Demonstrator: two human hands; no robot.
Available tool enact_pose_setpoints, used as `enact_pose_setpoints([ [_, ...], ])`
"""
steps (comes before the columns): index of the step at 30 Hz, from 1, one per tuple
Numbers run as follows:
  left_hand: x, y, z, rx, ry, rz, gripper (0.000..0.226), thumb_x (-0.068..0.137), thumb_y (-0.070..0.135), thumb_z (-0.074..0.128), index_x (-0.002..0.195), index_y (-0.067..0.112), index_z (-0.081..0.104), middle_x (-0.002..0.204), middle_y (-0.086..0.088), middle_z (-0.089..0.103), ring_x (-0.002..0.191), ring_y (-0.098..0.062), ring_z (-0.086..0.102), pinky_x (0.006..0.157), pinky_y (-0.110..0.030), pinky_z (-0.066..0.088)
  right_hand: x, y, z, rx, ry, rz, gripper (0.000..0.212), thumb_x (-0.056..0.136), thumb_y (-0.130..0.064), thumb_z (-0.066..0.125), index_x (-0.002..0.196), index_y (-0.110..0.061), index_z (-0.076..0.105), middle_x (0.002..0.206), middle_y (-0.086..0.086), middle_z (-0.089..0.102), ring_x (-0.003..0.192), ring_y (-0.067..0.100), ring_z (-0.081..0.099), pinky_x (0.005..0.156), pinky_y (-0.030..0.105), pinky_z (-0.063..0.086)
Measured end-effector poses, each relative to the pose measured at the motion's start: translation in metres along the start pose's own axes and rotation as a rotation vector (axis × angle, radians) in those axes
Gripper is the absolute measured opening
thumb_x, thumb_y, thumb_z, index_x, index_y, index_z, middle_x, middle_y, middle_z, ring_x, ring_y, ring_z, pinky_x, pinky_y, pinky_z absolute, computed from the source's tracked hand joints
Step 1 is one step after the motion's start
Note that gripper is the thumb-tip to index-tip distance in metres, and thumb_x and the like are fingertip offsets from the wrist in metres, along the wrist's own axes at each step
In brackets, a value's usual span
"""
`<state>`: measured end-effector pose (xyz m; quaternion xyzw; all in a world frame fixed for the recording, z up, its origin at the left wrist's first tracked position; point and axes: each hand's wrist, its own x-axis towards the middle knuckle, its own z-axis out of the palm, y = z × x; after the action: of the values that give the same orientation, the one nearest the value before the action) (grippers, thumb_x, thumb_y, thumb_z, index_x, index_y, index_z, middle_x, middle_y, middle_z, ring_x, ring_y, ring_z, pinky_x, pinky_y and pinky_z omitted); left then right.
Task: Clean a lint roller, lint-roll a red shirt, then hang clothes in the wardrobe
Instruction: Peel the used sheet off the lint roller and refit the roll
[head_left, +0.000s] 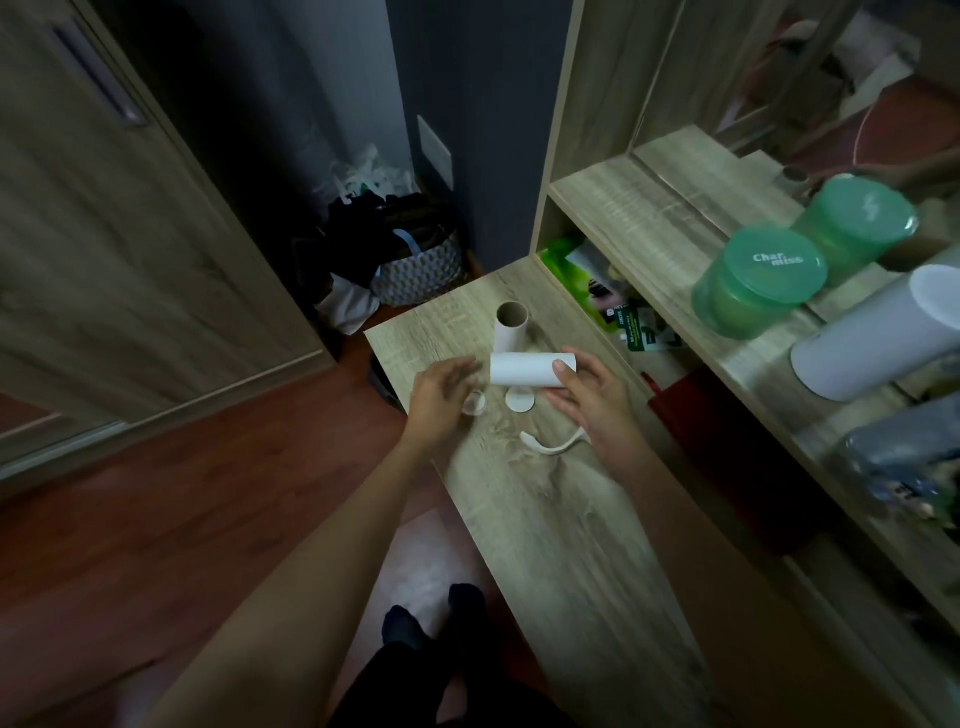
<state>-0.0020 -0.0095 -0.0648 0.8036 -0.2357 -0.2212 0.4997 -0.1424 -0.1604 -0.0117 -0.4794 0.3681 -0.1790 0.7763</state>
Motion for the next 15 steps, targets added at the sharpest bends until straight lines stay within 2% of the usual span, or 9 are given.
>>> enact_pose_setpoints([
  [2, -0.006, 0.027, -0.012, -0.183, 0.036, -0.047, 0.028, 0.098, 0.018, 0.052, 0.125, 0.015, 0.061, 0.116, 0.007, 0.064, 0.105, -0.003, 0.062, 0.088, -0.014, 0.05, -0.005, -0.008, 0.008, 0.008, -0.023, -0.034, 0.036, 0.088, -0.012, 0.065, 0.123, -0.008, 0.056, 0.123, 0.011, 0.061, 0.11, 0.023, 0.062, 0.078, 0.024, 0.056],
  [3, -0.011, 0.04, -0.02, -0.279, 0.021, -0.068, 0.03, 0.1, 0.023, 0.049, 0.127, 0.017, 0.059, 0.118, 0.005, 0.064, 0.104, -0.008, 0.064, 0.082, -0.012, 0.05, -0.008, -0.013, 0.013, 0.004, -0.043, -0.059, 0.035, 0.088, -0.012, 0.064, 0.122, -0.01, 0.056, 0.121, 0.008, 0.062, 0.109, 0.02, 0.063, 0.079, 0.023, 0.056],
  [6, -0.023, 0.068, -0.045, -0.538, -0.075, -0.11, 0.03, 0.101, 0.032, 0.044, 0.129, 0.03, 0.056, 0.122, 0.001, 0.063, 0.097, -0.021, 0.07, 0.078, -0.023, 0.054, -0.012, -0.024, 0.036, -0.044, -0.108, -0.131, 0.036, 0.088, -0.011, 0.065, 0.123, -0.012, 0.056, 0.12, 0.004, 0.064, 0.105, 0.013, 0.065, 0.081, 0.024, 0.055],
  [8, -0.028, 0.078, -0.061, -0.601, -0.088, -0.129, 0.03, 0.099, 0.03, 0.049, 0.129, 0.029, 0.056, 0.124, -0.002, 0.06, 0.097, -0.027, 0.071, 0.08, -0.028, 0.056, -0.01, -0.026, 0.055, -0.074, -0.15, -0.155, 0.038, 0.087, -0.01, 0.065, 0.124, -0.011, 0.056, 0.121, 0.005, 0.063, 0.104, 0.011, 0.066, 0.081, 0.025, 0.056],
  [12, -0.022, 0.073, -0.097, -0.632, -0.019, -0.11, 0.029, 0.094, 0.016, 0.059, 0.122, 0.023, 0.059, 0.115, -0.011, 0.065, 0.088, -0.028, 0.072, 0.078, -0.029, 0.057, -0.002, -0.021, 0.101, -0.1, -0.214, -0.163, 0.039, 0.088, -0.011, 0.065, 0.125, -0.011, 0.055, 0.116, 0.002, 0.063, 0.098, 0.008, 0.067, 0.083, 0.029, 0.056],
  [15, -0.013, 0.055, -0.126, -0.622, 0.09, -0.134, 0.028, 0.093, 0.012, 0.059, 0.121, 0.016, 0.059, 0.108, -0.01, 0.067, 0.081, -0.025, 0.072, 0.078, -0.03, 0.059, 0.009, -0.008, 0.135, -0.17, -0.252, -0.173, 0.043, 0.091, -0.019, 0.061, 0.132, -0.015, 0.049, 0.11, -0.005, 0.063, 0.1, 0.006, 0.065, 0.082, 0.026, 0.056],
])
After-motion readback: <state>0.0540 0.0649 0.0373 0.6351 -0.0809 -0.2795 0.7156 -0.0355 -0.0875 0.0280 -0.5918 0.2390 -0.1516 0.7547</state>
